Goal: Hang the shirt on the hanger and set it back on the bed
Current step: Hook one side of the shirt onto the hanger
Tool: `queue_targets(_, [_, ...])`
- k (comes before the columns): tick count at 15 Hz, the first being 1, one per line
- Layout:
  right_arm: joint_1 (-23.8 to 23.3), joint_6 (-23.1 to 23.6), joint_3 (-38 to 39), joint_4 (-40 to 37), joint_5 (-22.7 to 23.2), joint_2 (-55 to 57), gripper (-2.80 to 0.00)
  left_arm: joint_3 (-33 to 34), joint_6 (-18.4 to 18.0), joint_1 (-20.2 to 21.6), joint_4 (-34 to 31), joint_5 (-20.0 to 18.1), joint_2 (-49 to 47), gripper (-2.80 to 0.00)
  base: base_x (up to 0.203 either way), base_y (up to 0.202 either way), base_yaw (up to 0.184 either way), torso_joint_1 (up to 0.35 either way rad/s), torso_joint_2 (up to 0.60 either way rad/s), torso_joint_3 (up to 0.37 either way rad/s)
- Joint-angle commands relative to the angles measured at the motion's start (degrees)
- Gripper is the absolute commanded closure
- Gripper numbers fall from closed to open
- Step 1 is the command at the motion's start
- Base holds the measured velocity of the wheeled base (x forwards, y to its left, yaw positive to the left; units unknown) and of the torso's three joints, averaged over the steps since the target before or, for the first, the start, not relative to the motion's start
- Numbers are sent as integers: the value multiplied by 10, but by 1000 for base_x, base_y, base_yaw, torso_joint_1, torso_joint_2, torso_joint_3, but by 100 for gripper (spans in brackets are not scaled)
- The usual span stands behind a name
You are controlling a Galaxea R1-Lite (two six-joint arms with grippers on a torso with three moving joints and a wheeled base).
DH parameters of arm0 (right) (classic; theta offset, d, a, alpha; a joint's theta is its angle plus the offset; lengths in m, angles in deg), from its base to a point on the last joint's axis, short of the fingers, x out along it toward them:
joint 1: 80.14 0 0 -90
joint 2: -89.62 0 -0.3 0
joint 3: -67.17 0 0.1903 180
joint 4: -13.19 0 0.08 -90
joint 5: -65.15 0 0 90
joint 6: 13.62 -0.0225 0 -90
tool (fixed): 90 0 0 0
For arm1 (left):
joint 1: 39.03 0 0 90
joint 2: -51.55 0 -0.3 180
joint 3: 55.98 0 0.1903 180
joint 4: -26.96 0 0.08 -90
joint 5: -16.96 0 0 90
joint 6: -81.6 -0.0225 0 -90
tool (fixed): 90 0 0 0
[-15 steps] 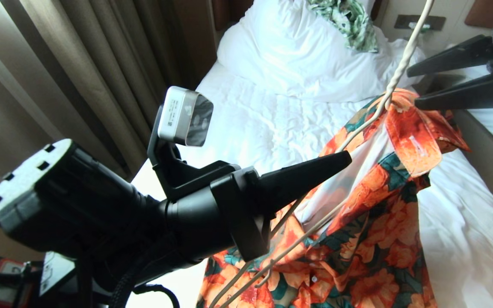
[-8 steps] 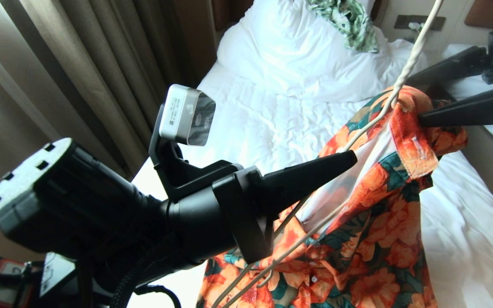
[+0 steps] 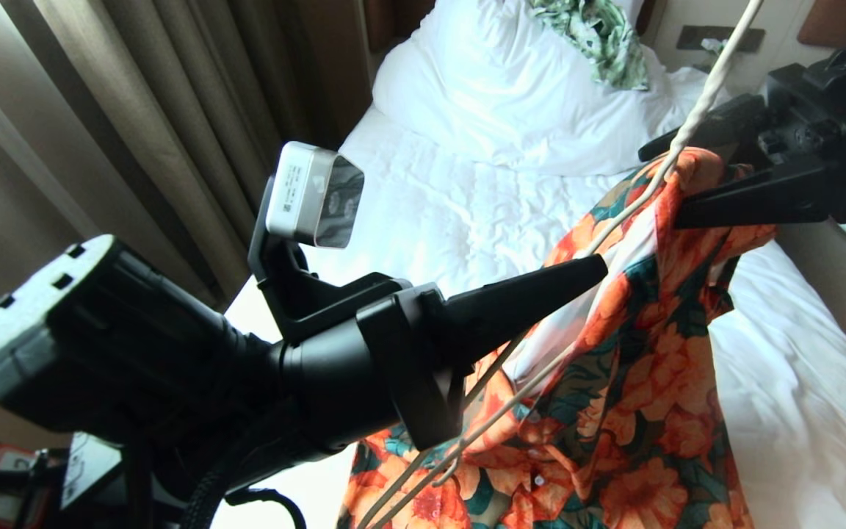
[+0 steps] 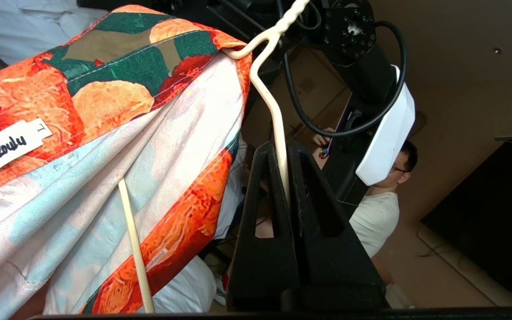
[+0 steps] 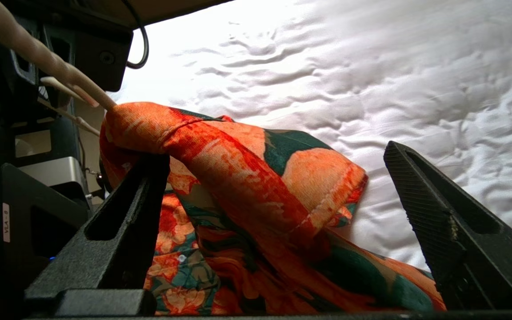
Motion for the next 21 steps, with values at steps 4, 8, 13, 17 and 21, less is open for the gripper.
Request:
queue_targets(4, [23,3,10,-33,2,-2,-280,-2,3,1,1,-14,15,0,0,0,0,0,0,0])
queue_targets(8, [45,7,25,-53,1,-29,0,-8,3,1,-22,-15,28,0,0,0,0,0,0,0])
queue_targets(13, [57,7,43,-73,-1,-48,0,-13,3,12,-22,-23,42,0,0,0,0,0,0,0])
queue_targets(17, [61,7,44,-90,-1,-57,0,-52,0,55,-100,-50,54,0,0,0,0,0,0,0])
queue_targets(21, [92,5,55,-92,0,-59,0,-104,-2,89,-231,-88,86,0,0,0,0,0,0,0])
